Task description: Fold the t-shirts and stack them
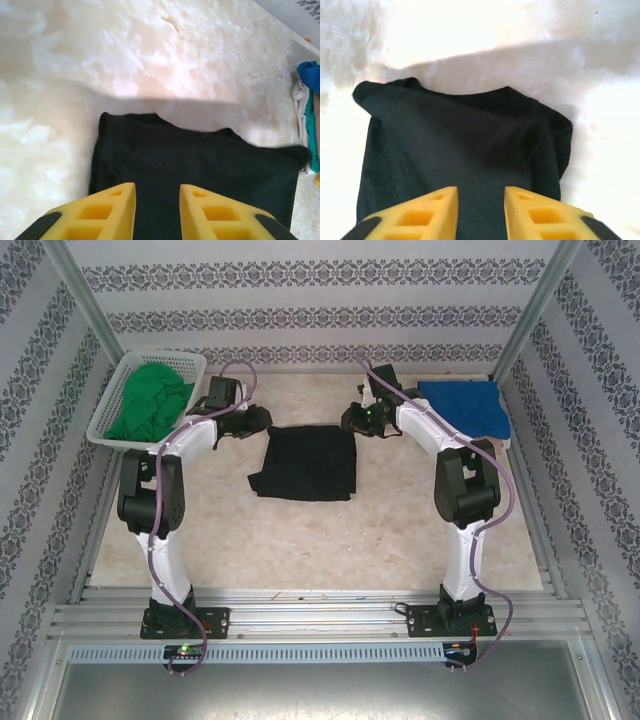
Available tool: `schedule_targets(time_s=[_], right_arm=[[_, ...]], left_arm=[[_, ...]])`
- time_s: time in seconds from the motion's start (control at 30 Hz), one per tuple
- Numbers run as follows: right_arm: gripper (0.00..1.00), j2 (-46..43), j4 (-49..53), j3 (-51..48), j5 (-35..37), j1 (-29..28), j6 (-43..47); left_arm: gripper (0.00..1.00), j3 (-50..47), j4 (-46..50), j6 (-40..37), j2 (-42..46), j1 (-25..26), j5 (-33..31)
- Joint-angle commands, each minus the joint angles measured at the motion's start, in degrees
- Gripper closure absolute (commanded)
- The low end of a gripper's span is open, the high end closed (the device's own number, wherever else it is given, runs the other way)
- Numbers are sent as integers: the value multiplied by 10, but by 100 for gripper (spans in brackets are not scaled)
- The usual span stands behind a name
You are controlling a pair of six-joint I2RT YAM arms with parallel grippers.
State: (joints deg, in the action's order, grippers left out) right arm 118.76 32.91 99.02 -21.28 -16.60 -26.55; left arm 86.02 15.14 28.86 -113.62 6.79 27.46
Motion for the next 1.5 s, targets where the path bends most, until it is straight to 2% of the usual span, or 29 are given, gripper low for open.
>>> schedule_targets(time_s=[0.0,0.2,0.3,0.43,0.57,0.67,0.8,1.0,1.17,1.33,1.47], right_arm=[[61,-19,23,29,40,4,8],[58,-43,-2,9,88,-36,12],[59,-2,-18,36,65,-55,7],[61,67,-12,91,46,-62,-11],[61,108,-24,99,44,-48,-28],[60,134,-20,104,37,-29,-38],[60,144,-31,89,-5,2,-46],[56,63,-33,43,7,15,-15],[55,-22,-77,-59,27,-30,-9],[56,-47,-125,-141,24,-92,-34],[56,-53,-154,-204,35,-107,-52]], left_arm=[[70,38,31,-34,-11,-18,22],[68,45,8,-32,-7,-17,48],[66,60,10,-57,-19,11,49],[66,100,10,-66,-77,31,60],[67,153,30,-85,-148,31,31],[76,188,58,-109,-194,31,-15],[76,191,95,-131,-210,31,-57],[77,180,117,-133,-154,31,-84],[74,152,155,-147,-63,43,-132],[71,-3,91,-131,68,79,-145],[68,-165,-12,-93,123,108,-110]])
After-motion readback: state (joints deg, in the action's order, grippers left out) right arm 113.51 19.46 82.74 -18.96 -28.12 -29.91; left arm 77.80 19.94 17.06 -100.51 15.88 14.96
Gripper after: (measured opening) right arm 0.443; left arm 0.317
